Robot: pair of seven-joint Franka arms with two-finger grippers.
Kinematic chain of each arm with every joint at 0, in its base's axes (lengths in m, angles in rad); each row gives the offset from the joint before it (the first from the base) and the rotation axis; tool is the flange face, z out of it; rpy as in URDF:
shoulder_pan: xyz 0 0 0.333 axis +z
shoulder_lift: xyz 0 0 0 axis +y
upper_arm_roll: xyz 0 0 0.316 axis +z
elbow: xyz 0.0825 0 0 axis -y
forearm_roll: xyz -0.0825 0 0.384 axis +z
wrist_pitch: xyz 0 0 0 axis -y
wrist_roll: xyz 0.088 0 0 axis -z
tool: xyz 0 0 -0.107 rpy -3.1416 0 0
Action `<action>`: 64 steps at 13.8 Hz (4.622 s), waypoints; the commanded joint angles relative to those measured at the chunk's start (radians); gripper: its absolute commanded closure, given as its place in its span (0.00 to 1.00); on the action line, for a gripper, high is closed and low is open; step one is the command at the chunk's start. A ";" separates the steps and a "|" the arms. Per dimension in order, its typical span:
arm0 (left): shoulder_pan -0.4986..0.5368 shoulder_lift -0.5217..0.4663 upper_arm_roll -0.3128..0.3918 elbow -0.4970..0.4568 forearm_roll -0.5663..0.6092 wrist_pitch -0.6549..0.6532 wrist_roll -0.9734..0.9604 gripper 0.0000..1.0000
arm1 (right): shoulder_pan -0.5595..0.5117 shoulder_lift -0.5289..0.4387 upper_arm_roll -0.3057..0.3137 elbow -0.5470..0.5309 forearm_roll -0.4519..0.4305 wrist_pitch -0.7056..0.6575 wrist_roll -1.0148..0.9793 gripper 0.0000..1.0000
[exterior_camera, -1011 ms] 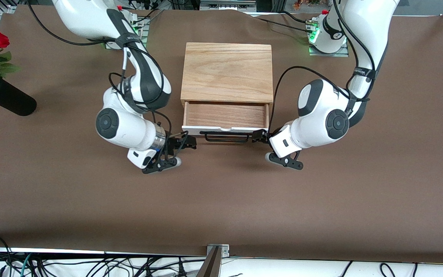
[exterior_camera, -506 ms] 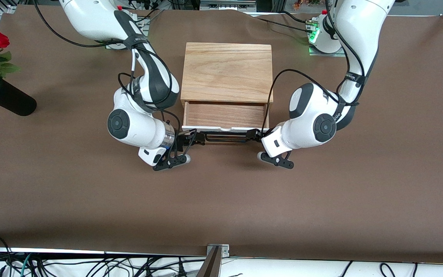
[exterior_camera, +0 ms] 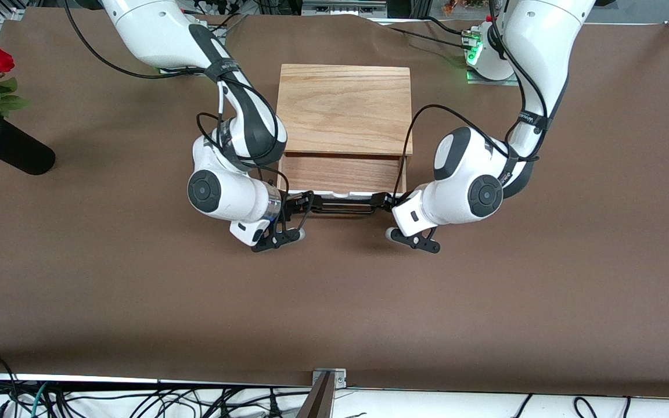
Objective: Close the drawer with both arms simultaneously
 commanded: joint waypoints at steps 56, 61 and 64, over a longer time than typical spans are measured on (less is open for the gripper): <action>0.085 -0.120 0.032 0.180 0.209 -0.376 0.003 0.00 | -0.002 0.020 0.027 0.084 0.101 -0.285 -0.017 0.00; 0.146 -0.278 0.064 0.187 0.350 -0.399 0.000 0.00 | -0.007 0.010 -0.054 0.184 0.002 -0.245 -0.017 0.00; 0.178 -0.375 0.097 0.191 0.470 -0.456 0.006 0.00 | -0.013 0.010 -0.098 0.218 -0.115 -0.245 -0.034 0.00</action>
